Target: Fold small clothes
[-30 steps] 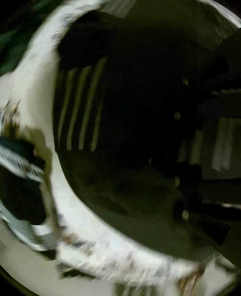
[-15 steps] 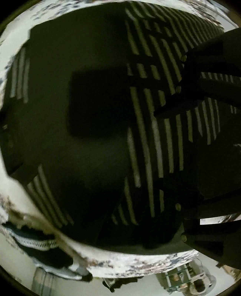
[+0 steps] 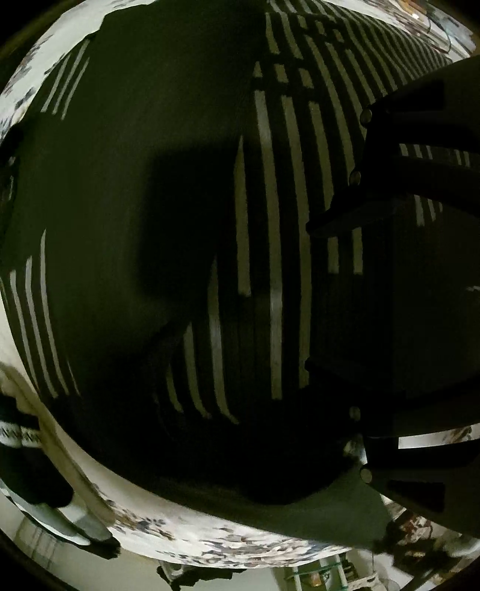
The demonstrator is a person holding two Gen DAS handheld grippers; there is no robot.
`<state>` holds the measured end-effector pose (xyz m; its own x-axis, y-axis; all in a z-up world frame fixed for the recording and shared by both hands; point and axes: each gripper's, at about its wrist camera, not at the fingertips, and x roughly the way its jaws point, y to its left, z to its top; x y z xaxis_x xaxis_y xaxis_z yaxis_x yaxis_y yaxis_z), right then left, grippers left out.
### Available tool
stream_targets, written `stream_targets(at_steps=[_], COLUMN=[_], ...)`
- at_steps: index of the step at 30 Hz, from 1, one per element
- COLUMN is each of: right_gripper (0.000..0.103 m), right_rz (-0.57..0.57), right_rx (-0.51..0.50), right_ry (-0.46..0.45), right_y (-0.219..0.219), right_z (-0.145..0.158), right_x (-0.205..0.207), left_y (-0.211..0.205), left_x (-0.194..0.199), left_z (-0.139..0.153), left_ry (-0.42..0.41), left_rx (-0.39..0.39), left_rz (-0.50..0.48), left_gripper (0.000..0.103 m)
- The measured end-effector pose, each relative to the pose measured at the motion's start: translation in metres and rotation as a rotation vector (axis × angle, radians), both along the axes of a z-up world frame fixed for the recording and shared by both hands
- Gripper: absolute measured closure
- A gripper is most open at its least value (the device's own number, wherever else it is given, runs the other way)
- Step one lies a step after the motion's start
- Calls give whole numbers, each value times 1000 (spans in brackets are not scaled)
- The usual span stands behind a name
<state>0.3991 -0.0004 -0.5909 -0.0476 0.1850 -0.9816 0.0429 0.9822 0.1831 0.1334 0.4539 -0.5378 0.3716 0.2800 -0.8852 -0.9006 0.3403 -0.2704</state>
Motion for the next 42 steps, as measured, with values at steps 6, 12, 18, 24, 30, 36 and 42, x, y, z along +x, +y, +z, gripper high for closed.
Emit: stream_targets(at_steps=[6, 12, 18, 24, 30, 36, 42], right_gripper=[35, 16, 16, 16, 16, 7, 7], right_rz=[3, -70, -187, -223, -247, -212, -205], right_rx=[-18, -57, -155, -182, -291, -384, -345], right_ry=[-6, -32, -74, -74, -98, -153, -166], right_y=[-8, -26, -79, -121, -141, -155, -142], right_z=[2, 9, 15, 16, 18, 24, 26], right_x=[-10, -10, -11, -20, -13, 11, 38], left_y=[32, 6, -11, 5, 26, 21, -35], left_x=[-5, -56, -40, 7, 20, 54, 113], left_z=[-38, -45, -82, -80, -53, 1, 86], left_ry=[-96, -251, -320, -249, -246, -276, -248], left_rx=[-167, -328, -452, -311, -188, -76, 117], left_rz=[61, 184, 246, 229, 169, 48, -186], left_gripper=[93, 34, 34, 95, 96, 95, 96])
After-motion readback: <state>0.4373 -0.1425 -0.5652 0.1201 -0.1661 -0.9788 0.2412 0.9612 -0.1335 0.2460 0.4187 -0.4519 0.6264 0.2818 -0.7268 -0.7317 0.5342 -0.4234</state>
